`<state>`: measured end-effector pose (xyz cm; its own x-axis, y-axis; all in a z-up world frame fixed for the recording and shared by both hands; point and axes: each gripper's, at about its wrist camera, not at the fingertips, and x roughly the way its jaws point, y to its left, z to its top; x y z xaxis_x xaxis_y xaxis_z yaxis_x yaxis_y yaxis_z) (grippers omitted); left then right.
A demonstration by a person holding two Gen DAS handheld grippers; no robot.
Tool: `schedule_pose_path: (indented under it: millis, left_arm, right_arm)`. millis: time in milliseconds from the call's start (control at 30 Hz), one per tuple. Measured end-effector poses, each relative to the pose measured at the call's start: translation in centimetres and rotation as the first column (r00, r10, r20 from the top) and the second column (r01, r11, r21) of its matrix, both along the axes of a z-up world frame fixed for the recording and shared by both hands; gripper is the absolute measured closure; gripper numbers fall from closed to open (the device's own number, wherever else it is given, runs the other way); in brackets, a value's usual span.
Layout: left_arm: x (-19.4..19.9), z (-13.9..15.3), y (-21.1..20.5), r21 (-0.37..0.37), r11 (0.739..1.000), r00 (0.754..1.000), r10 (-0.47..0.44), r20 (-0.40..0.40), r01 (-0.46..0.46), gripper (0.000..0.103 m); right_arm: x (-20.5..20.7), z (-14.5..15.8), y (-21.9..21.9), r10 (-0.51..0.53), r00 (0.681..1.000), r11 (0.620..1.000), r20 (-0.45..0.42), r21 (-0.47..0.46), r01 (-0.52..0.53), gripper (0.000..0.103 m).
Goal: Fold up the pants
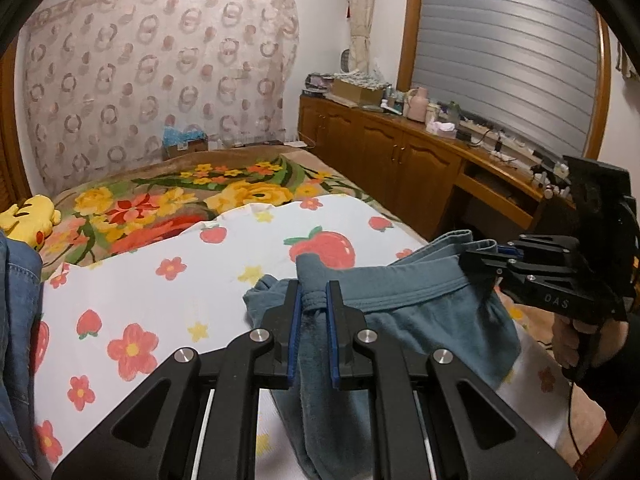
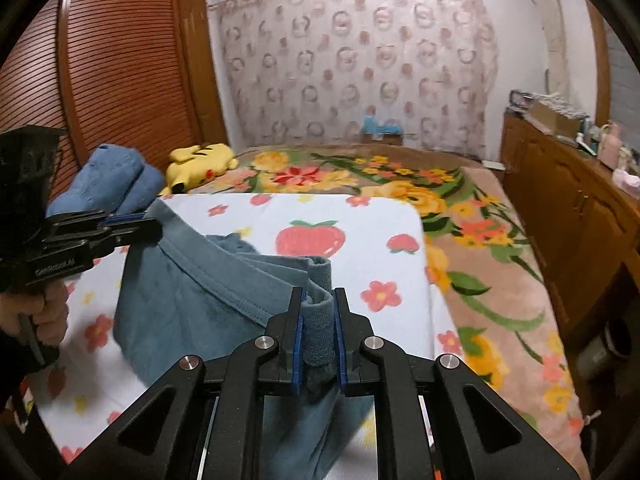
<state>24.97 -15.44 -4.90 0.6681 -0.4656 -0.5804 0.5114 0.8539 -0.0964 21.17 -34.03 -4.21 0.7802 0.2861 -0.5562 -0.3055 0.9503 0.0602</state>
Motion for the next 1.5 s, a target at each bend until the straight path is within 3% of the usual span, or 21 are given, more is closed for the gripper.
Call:
schedule_pose_path:
  millis: [133,267,333,400,467,500,567,700,1033,1233,1500]
  left_arm:
    - [0.8,-1.2,-0.8,0.058,0.998,1.000,0.012,-0.023,-0.011,0.090]
    - [0.6,-1.7,-0.5,0.048,0.999,0.998,-0.010,-0.056,0.013,0.085]
    - [0.3,-1.6,-0.3,0.043,0.999,0.998,-0.023,-0.063,0.026,0.076]
    - [0.0,-1.4,-0.1,0.045,0.999,0.998,-0.023,-0.055,0.026,0.057]
    - [-0.2,-1.1,0.3,0.029,0.999,0.999,-0.021,-0.049,0.023,0.044]
    - [-0.2,-1.1,0.5,0.019,1.000,0.998,-0.020,-0.055,0.021,0.034]
    - [0.1,-1.3,0.8,0.008,1.000,0.998,-0.018,-0.068,0.018,0.025]
    - [0.6,-2.3,1.0,0.028,1.000,0.994,-0.001,-0.105,0.004,0.025]
    - [1.4,-4.9,0.7,0.090,0.996,0.982,0.021,-0.189,-0.004,0.027]
    - [1.8,-5.8,0.4,0.098,0.995,0.974,0.024,-0.226,-0.002,0.033]
    - [2.0,-5.9,-0.1,0.091,0.996,0.972,0.005,-0.236,0.017,0.049]
  right_arm:
    - [0.9,-1.1,1.5,-0.058,0.997,0.997,-0.041,-0.062,0.055,0.090]
    - [0.8,-1.1,1.9,-0.079,0.996,0.995,-0.045,-0.058,0.076,0.090]
    - [0.6,-0.7,1.9,-0.097,0.994,0.994,-0.049,-0.059,0.094,0.083]
    - [0.1,0.3,1.7,-0.120,0.992,0.992,-0.041,-0.054,0.118,0.078]
    - [-0.1,0.8,1.7,-0.113,0.993,0.993,-0.043,-0.025,0.112,0.072]
    - [-0.3,0.7,1.5,-0.107,0.993,0.994,-0.049,-0.011,0.107,0.065]
    - [-0.5,0.7,1.3,-0.107,0.993,0.994,-0.056,0.009,0.108,0.056]
    - [-0.8,-0.4,1.4,-0.121,0.989,0.993,-0.081,-0.011,0.120,0.048]
    - [0.1,-3.1,0.3,-0.144,0.969,0.989,-0.202,-0.004,0.146,0.047]
    - [0.6,-3.0,0.2,-0.143,0.968,0.989,-0.207,-0.006,0.145,0.047]
    - [0.7,-3.2,0.5,-0.130,0.969,0.991,-0.208,-0.008,0.131,0.047]
